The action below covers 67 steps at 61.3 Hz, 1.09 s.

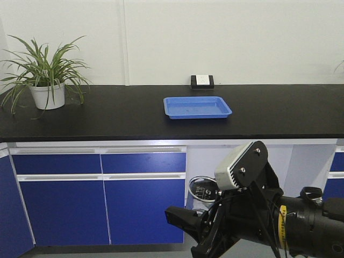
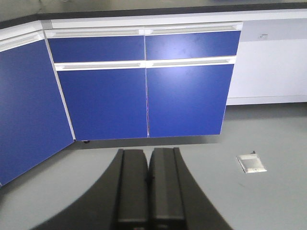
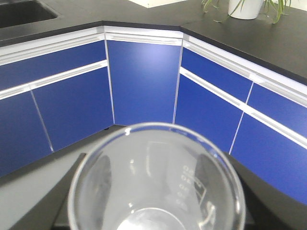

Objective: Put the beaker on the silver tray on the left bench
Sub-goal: 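Carry the beaker in the right gripper while driving to the other bench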

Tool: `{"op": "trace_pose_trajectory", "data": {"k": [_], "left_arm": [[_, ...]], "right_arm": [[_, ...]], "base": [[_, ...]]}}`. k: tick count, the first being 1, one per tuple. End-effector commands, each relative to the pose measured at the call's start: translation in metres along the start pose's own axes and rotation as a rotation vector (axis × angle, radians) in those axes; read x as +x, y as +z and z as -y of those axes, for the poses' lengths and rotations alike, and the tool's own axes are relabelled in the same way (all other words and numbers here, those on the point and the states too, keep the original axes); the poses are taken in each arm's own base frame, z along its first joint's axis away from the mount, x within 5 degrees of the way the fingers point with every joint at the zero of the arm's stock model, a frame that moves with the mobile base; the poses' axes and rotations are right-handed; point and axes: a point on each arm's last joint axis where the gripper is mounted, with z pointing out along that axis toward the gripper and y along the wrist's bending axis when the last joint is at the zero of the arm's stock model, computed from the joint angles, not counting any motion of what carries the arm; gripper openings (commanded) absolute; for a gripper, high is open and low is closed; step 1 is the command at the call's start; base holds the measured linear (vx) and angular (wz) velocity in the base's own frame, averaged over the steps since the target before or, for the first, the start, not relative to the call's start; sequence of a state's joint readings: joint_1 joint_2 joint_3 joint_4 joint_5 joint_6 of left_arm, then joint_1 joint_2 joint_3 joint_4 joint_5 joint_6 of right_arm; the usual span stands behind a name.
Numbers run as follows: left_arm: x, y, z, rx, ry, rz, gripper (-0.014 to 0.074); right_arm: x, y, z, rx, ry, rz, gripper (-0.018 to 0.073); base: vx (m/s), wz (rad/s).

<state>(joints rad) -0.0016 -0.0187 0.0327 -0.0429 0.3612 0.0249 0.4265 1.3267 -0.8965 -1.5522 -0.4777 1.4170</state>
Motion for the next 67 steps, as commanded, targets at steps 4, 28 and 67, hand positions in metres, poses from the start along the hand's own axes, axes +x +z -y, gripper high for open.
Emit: {"op": "trace_pose_trajectory", "data": {"k": [4,28,67], "left_arm": [[-0.0011,0.0015,0.0,0.003,-0.007,0.067,0.0001],[-0.0011,0.0015,0.0,0.003,-0.007,0.067,0.0001],[-0.0011,0.0015,0.0,0.003,-0.007,0.067,0.0001]], "right_arm": [[-0.0183,-0.0079,-0.0021,0.004,0.006,0.07,-0.0011],[-0.0183,-0.0079,-0.0021,0.004,0.006,0.07,-0.0011],[-0.0184,-0.0079,-0.0022,0.003,0.006,0.07,-0.0011]], "base": [[-0.24,0.01],[-0.14,0.29],[0.0,0.77]]}}
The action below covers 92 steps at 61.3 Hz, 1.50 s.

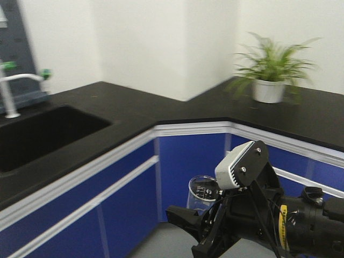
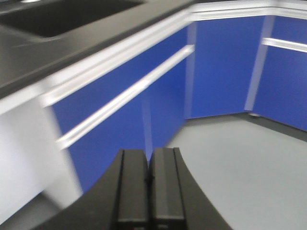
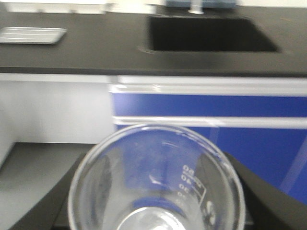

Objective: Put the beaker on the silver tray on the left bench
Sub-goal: 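Carry the beaker in the right gripper while driving to the other bench, then approach the silver tray with the beaker held in the right gripper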

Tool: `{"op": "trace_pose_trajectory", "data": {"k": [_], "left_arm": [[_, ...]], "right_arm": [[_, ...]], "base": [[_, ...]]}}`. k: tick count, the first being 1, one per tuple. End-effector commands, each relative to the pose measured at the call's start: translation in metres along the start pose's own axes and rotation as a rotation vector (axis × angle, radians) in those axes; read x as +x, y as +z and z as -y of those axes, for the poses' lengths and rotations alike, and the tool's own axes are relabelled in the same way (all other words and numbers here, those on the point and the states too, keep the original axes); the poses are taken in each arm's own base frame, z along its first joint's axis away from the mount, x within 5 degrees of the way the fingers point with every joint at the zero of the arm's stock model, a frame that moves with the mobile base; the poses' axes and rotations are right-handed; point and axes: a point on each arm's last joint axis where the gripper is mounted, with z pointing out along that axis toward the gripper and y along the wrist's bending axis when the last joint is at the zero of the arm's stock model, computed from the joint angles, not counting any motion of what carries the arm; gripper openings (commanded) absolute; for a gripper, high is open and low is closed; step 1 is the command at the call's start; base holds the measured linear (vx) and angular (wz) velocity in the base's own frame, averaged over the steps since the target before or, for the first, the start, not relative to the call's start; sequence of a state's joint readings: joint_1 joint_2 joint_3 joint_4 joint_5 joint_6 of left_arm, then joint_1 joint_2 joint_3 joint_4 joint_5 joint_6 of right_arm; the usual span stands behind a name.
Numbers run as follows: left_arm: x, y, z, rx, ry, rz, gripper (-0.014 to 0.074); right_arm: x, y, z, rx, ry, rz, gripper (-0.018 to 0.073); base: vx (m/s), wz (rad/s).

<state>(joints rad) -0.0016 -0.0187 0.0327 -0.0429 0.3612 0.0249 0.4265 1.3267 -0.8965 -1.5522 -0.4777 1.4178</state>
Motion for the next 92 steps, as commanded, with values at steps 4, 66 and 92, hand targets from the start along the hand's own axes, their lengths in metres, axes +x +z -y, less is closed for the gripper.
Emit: {"op": "trace_pose_trajectory", "data": {"k": [4,66,92], "left_arm": [[-0.0011,0.0015,0.0,0.003,-0.007,0.067,0.0001],[-0.0011,0.0015,0.0,0.003,-0.007,0.067,0.0001],[-0.0011,0.0015,0.0,0.003,-0.007,0.067,0.0001]], "right_arm": [[-0.0184,-0.0079,-0.0022,0.003,0.005,0.07,-0.0011],[-0.0183,-0.0079,-0.0021,0.004,0.005,0.07,-0.0011],[-0.0183,-0.0079,-0.0021,0.004,0.005,0.07,-0.0011]], "base": [[0.08,0.9],[0.15,0.65],[0.17,0.36]]}}
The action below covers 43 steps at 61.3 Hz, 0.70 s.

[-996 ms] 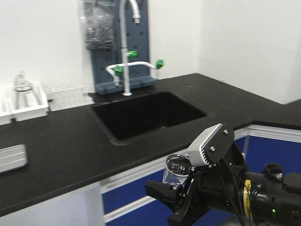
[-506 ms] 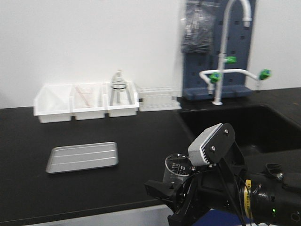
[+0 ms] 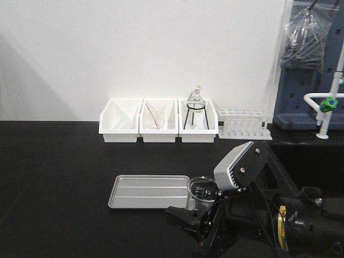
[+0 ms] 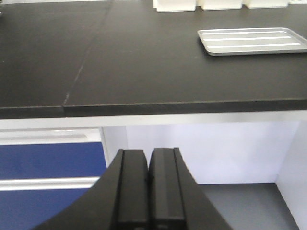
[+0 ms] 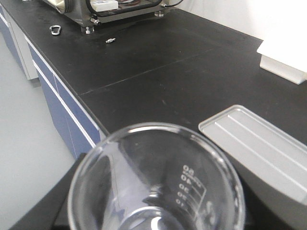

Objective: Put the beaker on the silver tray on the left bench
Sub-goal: 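Approach the silver tray with the beaker held in the right gripper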

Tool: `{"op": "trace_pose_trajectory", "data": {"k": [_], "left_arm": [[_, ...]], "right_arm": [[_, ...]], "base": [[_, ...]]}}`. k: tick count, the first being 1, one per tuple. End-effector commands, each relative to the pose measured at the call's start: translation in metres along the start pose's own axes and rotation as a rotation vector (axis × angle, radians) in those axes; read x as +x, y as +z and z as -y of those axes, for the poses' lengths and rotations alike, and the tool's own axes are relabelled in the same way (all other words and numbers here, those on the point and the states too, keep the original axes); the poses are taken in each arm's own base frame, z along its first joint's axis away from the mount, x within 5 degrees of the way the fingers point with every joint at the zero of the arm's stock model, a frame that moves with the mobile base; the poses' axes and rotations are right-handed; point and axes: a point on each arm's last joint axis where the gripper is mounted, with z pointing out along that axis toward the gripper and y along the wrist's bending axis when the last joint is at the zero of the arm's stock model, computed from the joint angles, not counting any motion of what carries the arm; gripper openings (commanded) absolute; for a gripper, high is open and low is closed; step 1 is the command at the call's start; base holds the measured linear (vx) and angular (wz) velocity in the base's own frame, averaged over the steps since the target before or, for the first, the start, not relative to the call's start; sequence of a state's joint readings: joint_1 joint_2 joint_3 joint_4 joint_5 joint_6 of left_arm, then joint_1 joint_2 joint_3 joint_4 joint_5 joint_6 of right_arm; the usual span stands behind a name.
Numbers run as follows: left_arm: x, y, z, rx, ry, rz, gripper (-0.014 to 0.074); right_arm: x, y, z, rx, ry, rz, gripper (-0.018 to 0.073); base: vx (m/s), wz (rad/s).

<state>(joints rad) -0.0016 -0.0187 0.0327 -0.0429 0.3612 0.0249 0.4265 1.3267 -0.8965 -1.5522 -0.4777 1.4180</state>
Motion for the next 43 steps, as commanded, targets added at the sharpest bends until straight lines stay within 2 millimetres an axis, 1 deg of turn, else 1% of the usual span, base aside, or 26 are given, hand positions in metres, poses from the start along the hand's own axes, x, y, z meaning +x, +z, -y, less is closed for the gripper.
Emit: {"op": "trace_pose_trajectory", "data": {"k": [1,13,43], "left_arm": [[-0.0011,0.0015,0.0,0.003,-0.007,0.067,0.0001],[-0.0011,0.0015,0.0,0.003,-0.007,0.067,0.0001],[-0.0011,0.0015,0.0,0.003,-0.007,0.067,0.0001]], "right_arm": [[-0.0183,-0.0079,-0.0021,0.004,0.005,0.07,-0.0011],[-0.0183,-0.0079,-0.0021,0.004,0.005,0.07,-0.0011],[-0.0183,-0.0079,-0.0021,0.004,0.005,0.07,-0.0011]], "base": [[0.18,0.15],[0.19,0.05],[0.21,-0.05]]}}
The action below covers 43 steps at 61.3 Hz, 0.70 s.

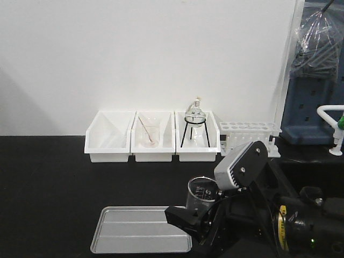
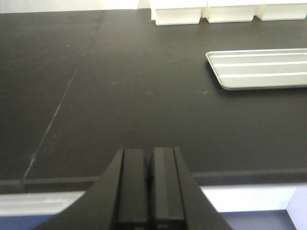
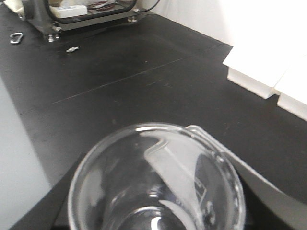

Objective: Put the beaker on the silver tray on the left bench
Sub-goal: 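Approach the silver tray with the beaker held in the right gripper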

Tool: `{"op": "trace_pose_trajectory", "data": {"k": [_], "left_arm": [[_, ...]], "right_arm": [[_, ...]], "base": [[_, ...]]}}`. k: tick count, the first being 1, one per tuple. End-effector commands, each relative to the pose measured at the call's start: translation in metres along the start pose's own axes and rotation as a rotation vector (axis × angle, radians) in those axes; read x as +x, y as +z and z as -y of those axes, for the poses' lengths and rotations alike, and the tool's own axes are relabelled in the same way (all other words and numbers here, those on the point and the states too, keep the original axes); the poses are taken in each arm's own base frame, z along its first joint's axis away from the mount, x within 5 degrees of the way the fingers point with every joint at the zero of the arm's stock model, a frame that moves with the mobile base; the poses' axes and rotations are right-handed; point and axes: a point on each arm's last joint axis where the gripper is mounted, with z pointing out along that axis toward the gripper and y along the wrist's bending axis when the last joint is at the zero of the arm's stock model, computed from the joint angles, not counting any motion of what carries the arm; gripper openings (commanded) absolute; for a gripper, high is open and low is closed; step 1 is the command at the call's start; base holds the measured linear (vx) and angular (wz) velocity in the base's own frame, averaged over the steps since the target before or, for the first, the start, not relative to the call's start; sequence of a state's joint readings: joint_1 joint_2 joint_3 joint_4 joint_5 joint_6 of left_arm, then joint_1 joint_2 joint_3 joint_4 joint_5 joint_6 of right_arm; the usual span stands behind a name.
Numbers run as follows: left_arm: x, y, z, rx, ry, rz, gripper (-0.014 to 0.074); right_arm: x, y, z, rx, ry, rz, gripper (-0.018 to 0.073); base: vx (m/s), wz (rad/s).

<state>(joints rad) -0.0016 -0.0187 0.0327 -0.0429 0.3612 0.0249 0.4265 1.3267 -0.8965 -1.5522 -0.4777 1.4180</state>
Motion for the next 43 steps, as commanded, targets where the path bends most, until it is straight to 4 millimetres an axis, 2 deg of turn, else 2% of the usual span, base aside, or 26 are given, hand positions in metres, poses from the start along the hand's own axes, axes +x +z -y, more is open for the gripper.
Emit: {"op": "trace_pose_trajectory", "data": {"k": [1,43], "left_arm": [[-0.0011,0.0015,0.0,0.003,-0.007,0.067,0.0001],[-0.0011,0.0015,0.0,0.003,-0.007,0.067,0.0001]], "right_arm": [[-0.0183,-0.0079,-0.0021,0.004,0.005,0.07,-0.0011],[-0.0183,-0.0079,-0.0021,0.004,0.005,0.07,-0.0011]], "base": [[0.19,-0.04],[0.12,-0.03]]}}
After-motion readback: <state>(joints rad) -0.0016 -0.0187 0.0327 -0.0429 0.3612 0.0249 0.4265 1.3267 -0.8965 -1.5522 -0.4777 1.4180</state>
